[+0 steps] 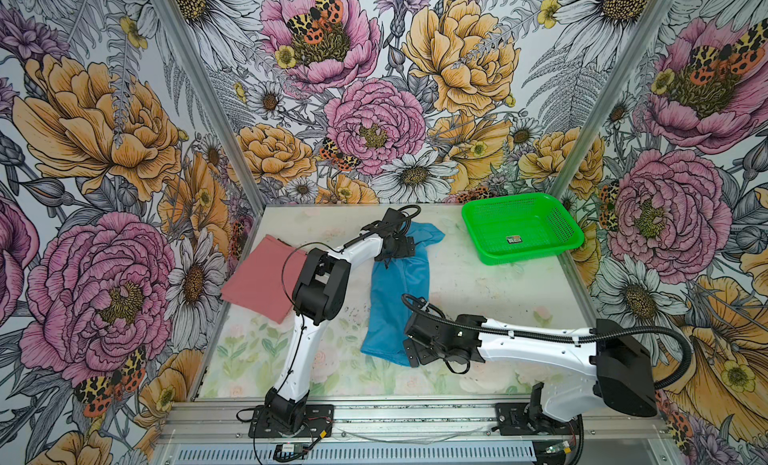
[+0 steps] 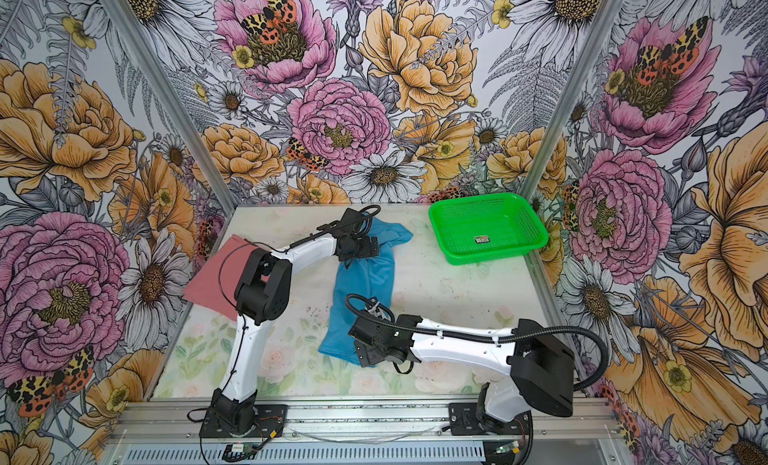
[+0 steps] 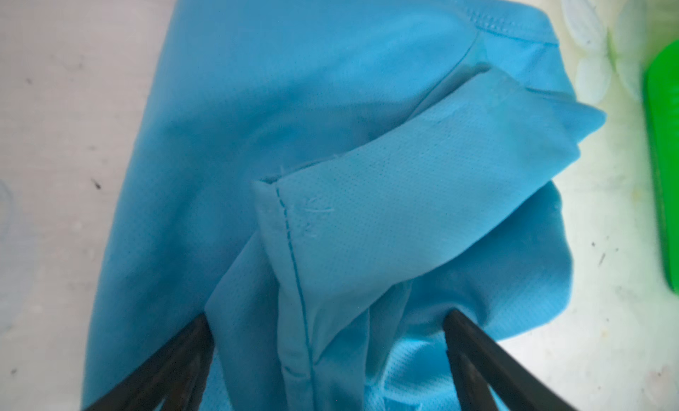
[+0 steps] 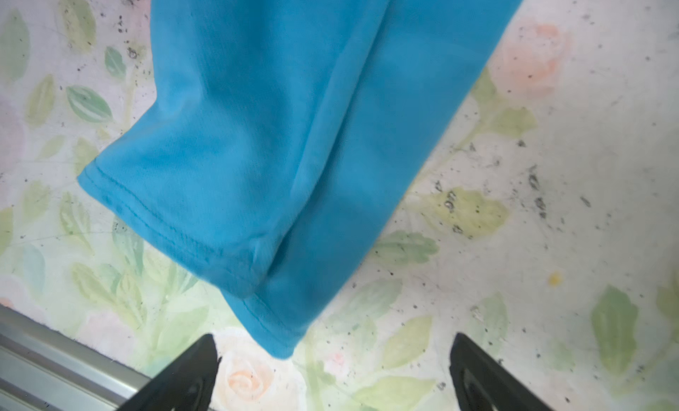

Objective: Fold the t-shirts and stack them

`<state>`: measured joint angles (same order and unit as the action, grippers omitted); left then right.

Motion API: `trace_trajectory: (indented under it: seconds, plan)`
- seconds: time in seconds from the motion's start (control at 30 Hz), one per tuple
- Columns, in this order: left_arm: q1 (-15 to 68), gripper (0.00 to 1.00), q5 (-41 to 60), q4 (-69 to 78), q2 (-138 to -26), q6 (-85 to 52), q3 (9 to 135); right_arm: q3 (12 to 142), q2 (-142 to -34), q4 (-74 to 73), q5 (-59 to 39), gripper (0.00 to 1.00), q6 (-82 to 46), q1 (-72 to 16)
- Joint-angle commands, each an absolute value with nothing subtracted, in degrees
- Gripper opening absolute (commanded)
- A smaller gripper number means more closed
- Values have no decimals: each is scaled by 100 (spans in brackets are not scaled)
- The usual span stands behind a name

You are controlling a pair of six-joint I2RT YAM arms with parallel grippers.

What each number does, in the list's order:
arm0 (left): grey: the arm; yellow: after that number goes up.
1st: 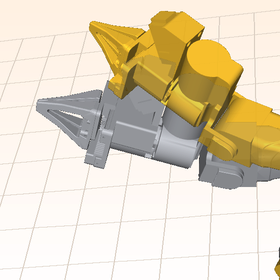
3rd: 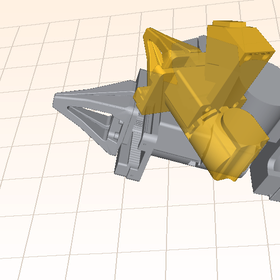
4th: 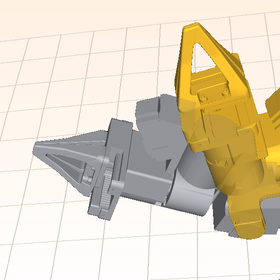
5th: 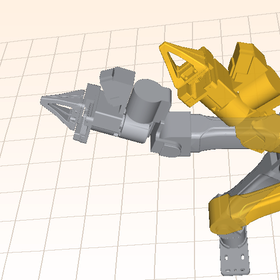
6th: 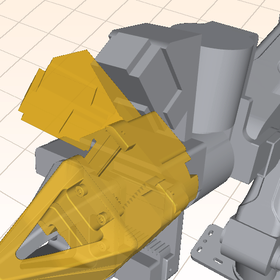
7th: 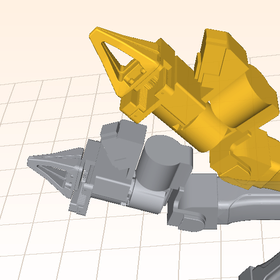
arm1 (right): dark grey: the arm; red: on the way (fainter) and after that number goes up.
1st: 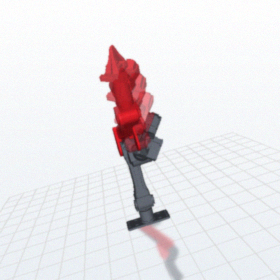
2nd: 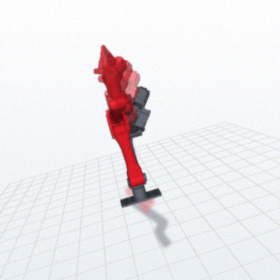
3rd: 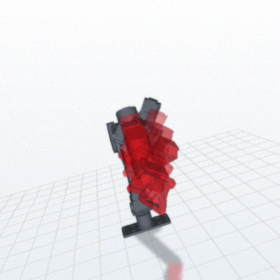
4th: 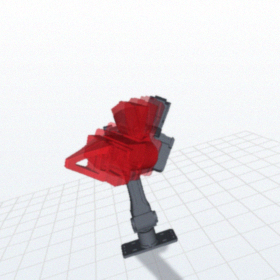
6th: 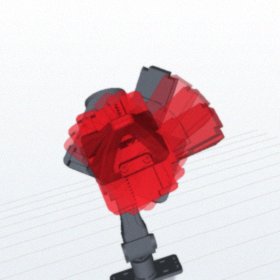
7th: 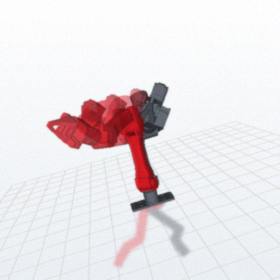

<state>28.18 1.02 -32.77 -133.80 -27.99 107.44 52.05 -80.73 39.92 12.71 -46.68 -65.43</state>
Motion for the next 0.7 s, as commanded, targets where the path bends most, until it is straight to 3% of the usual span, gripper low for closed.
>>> trace_trajectory:
  seconds: [0.0,0.13,0.23,0.47,0.67]
  plan:
    - [2703,98,10,-3269,-13800,-3068,11213,4852,-7230,3963,1555,99,-5222,-6508]
    - [2674,99,807,-3120,-14029,-3084,11784,4532,-6665,4067,1619,99,-5369,-6417]
    - [2664,99,1249,-2805,-13507,-2907,11383,4537,-6629,4080,1570,99,-5323,-6288]
    - [2184,99,1342,-2211,-10724,-2901,8064,4946,-7483,3956,1452,94,-4970,-6188]
    - [2028,99,1154,-2545,-8980,-2873,5794,5269,-8271,3493,1168,79,-4635,-6103]
